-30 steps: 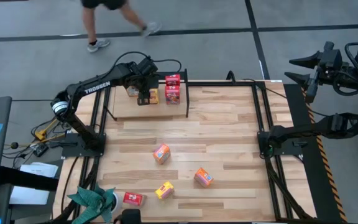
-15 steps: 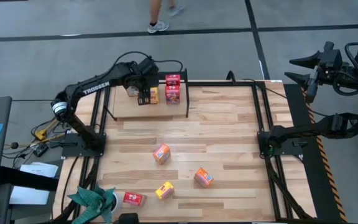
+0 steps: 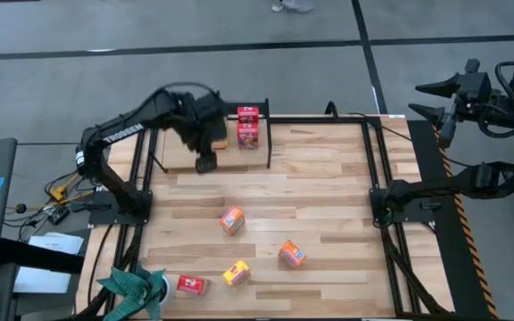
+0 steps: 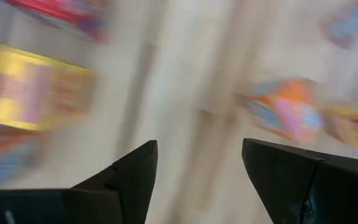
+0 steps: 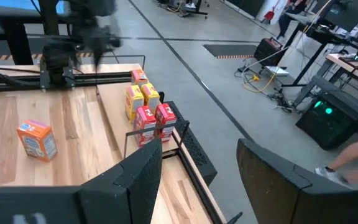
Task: Stack cereal on shelf
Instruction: Put the top orange cereal box on the shelf aligned with the other orange cereal box
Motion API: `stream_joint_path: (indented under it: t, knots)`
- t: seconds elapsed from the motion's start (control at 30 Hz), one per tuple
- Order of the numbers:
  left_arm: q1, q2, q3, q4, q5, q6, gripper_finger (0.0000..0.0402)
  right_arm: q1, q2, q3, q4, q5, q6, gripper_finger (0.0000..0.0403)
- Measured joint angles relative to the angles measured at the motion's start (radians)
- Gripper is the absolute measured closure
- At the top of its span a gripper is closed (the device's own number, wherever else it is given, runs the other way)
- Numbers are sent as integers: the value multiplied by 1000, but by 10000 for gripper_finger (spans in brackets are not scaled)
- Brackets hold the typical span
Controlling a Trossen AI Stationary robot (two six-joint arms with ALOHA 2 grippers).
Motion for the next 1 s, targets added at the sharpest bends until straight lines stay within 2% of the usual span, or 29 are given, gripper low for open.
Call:
stream_joint_path:
  t: [0.1,0.2,0.33,0.53,0.63,0.7,1.0]
  knots:
    - [-110,0,2,-36,46,-97,177,0,0,0,0,0,-2,171]
    - [-225,0,2,-26,28,-203,177,0,0,0,0,-1,-2,171]
    - [-367,1,2,35,-101,-350,177,0,0,0,0,-1,-2,171]
    - [-530,13,2,129,-356,-593,177,0,0,0,0,-1,-3,171]
    - [-582,40,1,136,-452,-726,177,0,-5,0,-1,-1,-2,171]
    - [-600,68,1,131,-478,-779,177,0,-8,0,-1,-2,-2,171]
    - [-626,274,1,115,-475,-838,177,0,-8,0,-1,-3,-2,171]
